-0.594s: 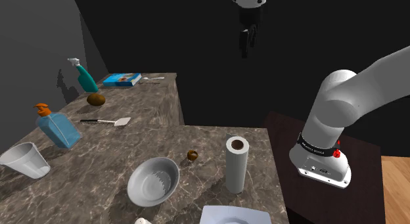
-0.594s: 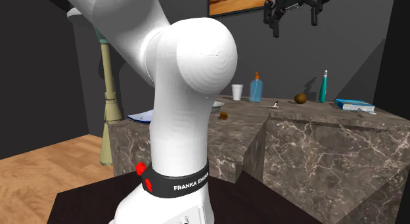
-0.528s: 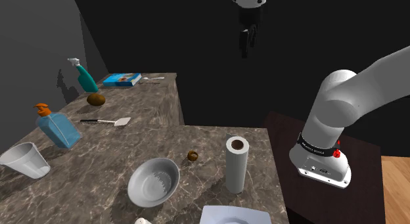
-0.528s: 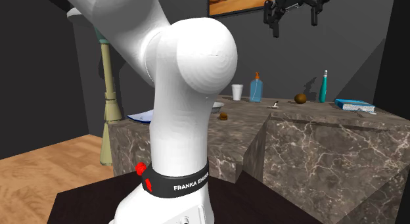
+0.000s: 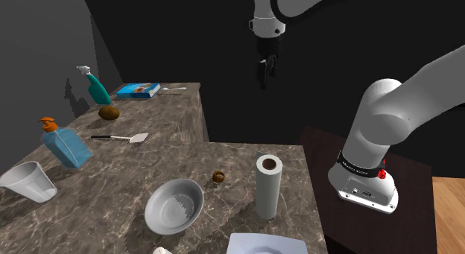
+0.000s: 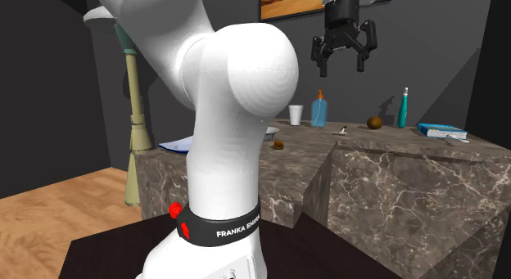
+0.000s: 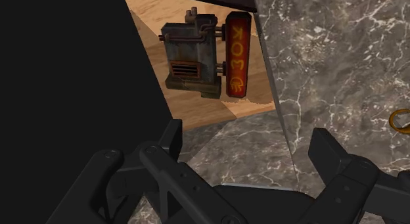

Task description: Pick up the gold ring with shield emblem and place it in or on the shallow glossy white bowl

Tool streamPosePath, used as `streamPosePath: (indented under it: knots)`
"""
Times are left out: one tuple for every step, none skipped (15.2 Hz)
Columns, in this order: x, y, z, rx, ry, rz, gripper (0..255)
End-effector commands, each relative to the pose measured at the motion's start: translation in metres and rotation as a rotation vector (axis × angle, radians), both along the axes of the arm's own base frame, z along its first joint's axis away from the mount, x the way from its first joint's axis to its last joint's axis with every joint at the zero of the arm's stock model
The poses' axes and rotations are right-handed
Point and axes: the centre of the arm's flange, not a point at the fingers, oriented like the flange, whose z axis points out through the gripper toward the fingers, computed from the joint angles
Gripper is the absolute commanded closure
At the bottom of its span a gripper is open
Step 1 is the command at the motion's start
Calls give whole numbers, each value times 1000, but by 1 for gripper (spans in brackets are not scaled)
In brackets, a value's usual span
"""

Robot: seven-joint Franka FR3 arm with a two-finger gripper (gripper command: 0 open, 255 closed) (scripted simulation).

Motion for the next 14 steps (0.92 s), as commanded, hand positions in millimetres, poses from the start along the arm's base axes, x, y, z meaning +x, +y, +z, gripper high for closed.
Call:
streamPosePath:
  knots:
    - [8, 14, -16, 19, 5, 2, 0]
    - [10, 22, -25, 28, 8, 3, 0]
    - [13, 31, -34, 37, 11, 5, 0]
    - [15, 39, -42, 47, 14, 6, 0]
    - [18, 47, -51, 56, 17, 8, 0]
    - [20, 56, -59, 65, 20, 10, 0]
    - [23, 65, -68, 74, 23, 11, 0]
    - [25, 73, -76, 83, 26, 13, 0]
    - [27, 82, -84, 92, 29, 14, 0]
    - [30, 91, -92, 101, 32, 16, 0]
    - [32, 100, -101, 110, 35, 17, 0]
    - [34, 109, -109, 119, 38, 19, 0]
    - [36, 118, -117, 128, 41, 20, 0]
    - [38, 127, -124, 137, 44, 22, 0]
